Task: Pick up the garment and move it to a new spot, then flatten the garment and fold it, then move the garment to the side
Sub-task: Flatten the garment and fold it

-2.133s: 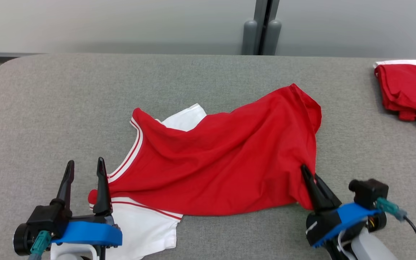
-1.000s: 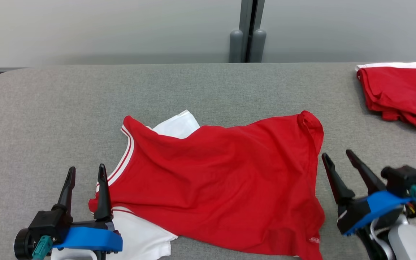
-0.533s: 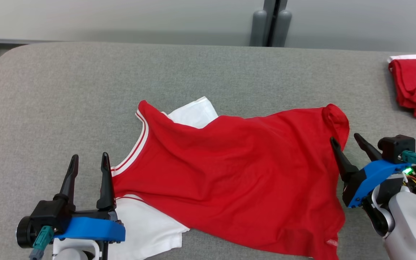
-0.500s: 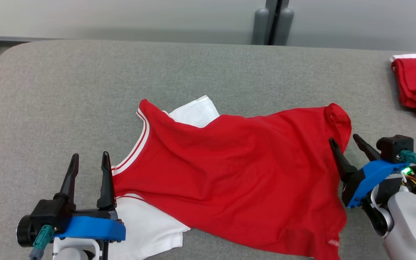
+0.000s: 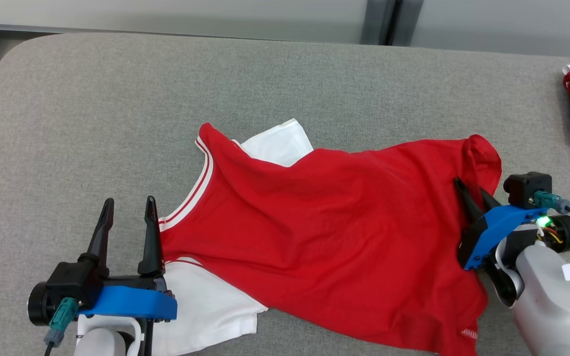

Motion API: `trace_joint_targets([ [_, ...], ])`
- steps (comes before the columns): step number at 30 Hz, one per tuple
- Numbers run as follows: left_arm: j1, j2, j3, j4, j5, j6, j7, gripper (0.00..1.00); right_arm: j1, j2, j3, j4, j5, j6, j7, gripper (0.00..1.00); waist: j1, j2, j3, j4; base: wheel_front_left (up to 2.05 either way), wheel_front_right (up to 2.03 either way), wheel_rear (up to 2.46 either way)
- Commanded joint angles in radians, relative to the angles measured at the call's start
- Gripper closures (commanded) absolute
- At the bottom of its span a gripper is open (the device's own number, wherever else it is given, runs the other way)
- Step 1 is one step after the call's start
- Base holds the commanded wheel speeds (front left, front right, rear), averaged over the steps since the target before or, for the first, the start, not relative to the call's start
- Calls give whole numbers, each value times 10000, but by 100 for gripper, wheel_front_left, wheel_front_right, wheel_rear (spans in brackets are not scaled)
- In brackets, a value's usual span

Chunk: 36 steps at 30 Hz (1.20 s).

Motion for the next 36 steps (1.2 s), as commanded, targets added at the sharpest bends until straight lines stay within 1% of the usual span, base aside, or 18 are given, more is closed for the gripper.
trace_joint_targets([
  [1,-167,-7,-1,34,-23,38,7,0,-180,83,99,105,111,5,-231,100,-1,-2,-20,-8,0,0,0],
  [4,-123,-9,21,87,-27,39,7,0,-239,51,465,91,296,4,-792,100,-1,-2,-166,-37,0,0,0],
  [9,134,-10,201,42,20,66,7,0,-92,-127,877,-747,675,4,-1072,100,-1,-2,-346,-254,0,0,0],
  [14,123,-7,153,4,21,35,7,0,-614,-497,620,-1669,995,4,-1103,100,-1,-2,-326,-366,0,0,0],
  [16,22,-7,118,2,9,25,7,0,-808,-614,504,-1782,1029,5,-1106,100,-1,-2,-286,-340,0,0,0],
  [21,-173,-6,-7,49,-42,-1,7,0,-1647,-974,395,-1387,976,4,-1105,100,-1,-2,-186,-103,0,0,0],
  [29,-158,-7,-105,65,-148,42,7,0,-2735,-1021,555,339,894,4,-924,100,-1,-2,-98,162,0,0,0],
  [30,-165,-9,-115,69,-154,45,7,0,-2832,-1017,560,546,878,4,-944,78,-1,-2,-91,171,0,0,0],
  [31,-169,-9,-130,71,-168,61,7,0,-2918,-1013,589,783,827,4,-964,24,-1,-2,-88,172,0,0,0],
  [32,-170,-9,-142,77,-186,67,7,0,-2991,-967,601,945,834,4,-992,0,-1,-2,-86,167,0,0,0],
  [36,-129,-7,-123,79,-144,79,5,0,-2948,-806,625,1387,926,4,-1063,0,-1,-2,-154,30,0,0,0],
])
